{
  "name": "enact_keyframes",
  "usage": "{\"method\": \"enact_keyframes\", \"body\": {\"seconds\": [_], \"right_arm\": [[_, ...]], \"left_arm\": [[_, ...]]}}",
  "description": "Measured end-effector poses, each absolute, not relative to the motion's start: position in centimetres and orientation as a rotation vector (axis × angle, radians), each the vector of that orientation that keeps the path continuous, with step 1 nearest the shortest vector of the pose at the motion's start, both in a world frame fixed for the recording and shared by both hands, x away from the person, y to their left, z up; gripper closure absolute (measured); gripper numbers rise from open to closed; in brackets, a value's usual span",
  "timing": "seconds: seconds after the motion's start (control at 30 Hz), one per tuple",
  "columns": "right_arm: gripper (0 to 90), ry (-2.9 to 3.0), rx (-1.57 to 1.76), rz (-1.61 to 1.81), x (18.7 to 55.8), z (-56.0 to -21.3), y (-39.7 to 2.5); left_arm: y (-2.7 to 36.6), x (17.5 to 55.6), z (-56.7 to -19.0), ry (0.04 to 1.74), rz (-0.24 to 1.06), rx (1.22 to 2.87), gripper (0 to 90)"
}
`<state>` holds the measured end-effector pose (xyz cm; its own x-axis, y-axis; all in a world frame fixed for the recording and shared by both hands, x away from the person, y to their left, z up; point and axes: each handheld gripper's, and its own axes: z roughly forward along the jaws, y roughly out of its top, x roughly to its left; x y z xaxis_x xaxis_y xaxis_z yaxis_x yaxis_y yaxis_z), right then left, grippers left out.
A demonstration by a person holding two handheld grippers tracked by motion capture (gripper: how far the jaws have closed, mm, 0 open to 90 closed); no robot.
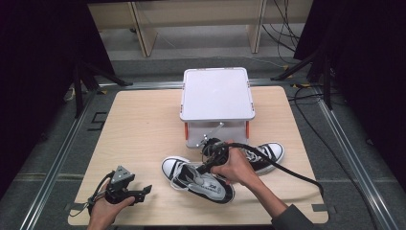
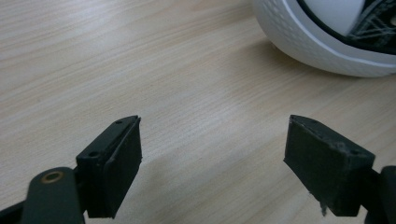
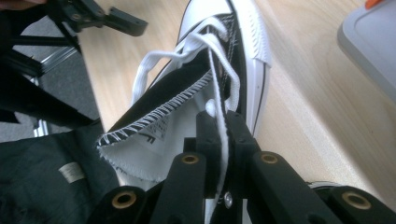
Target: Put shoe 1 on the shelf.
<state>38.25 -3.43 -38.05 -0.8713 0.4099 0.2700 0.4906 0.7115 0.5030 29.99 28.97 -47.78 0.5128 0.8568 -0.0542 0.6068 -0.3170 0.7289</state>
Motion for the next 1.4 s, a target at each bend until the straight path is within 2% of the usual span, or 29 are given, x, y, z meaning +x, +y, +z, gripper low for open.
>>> {"method": "enact_keyframes", "body": {"seconds": [0.47, 1.1, 1.4], "right_arm": [[87.1, -2.698, -0.782, -0.988, 39.9, -33.2, -4.5], [87.0, -2.816, -0.775, -0.692, 41.4, -27.7, -3.2], [87.1, -2.845, -0.795, -0.741, 42.4, -24.6, -2.7]], "left_arm": [[28.9, 30.0, -47.9, 1.192, 0.450, 2.054, 18.5], [28.9, 30.0, -47.9, 1.183, 0.448, 2.059, 18.5], [28.9, 30.0, -47.9, 1.185, 0.449, 2.055, 18.4]]}}
